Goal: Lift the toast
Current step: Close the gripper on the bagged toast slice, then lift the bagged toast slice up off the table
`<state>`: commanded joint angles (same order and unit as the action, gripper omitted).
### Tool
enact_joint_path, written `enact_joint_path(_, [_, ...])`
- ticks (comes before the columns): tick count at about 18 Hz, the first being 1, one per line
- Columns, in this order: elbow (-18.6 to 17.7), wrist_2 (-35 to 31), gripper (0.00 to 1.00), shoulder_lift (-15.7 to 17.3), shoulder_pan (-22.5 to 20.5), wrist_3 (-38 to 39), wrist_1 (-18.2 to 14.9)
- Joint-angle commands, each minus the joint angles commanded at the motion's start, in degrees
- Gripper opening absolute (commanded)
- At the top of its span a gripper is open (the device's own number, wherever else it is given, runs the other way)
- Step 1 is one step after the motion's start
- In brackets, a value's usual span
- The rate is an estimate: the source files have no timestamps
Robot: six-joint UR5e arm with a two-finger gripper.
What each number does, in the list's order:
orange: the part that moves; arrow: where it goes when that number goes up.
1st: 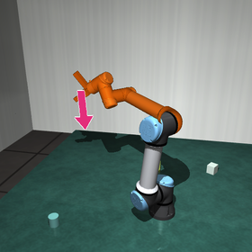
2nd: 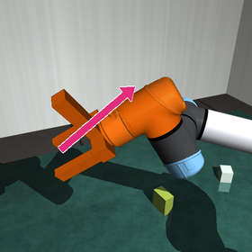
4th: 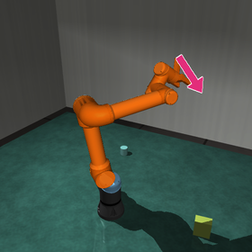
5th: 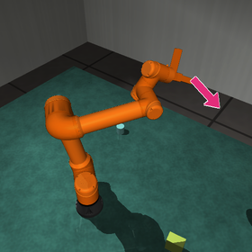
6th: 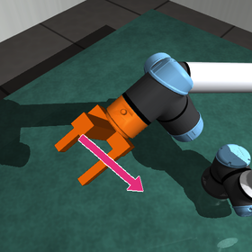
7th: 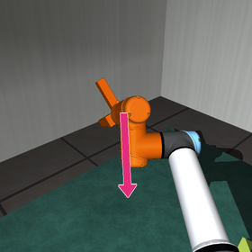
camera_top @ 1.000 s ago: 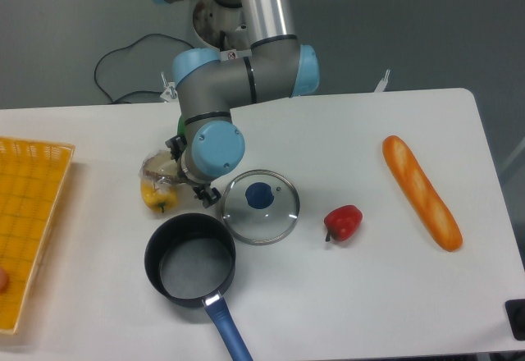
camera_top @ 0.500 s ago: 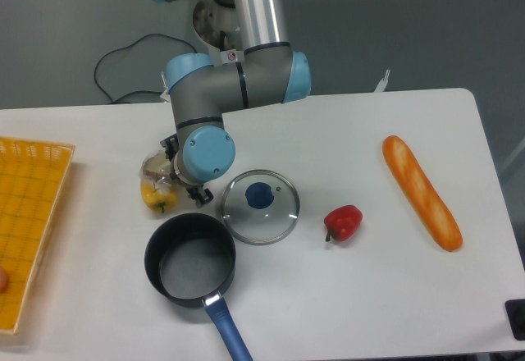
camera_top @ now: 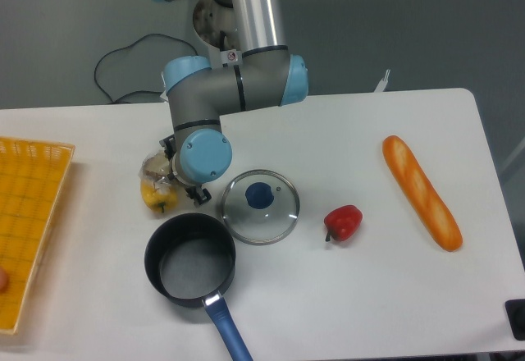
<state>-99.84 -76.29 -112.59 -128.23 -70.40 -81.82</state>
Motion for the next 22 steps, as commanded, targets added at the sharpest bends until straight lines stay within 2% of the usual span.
enact_joint_path(6, [0.26, 0.09, 0.39, -0.09, 0.00, 0.79, -0.62])
enact_joint_path(10, [0.88, 0.09, 0.25, -0.26, -0.09, 1.76, -1.58])
enact_joint_path(13, [1.75, 0.09, 0.24, -0.35, -0.44, 1.85, -2.19])
enact_joint_path(17, [4.39, 0.35, 0.24, -0.18, -0.70, 1.76, -5.01])
enact_joint_path(22, [6.85, 0.53, 0.24, 0.61, -0.88, 1.76, -7.03])
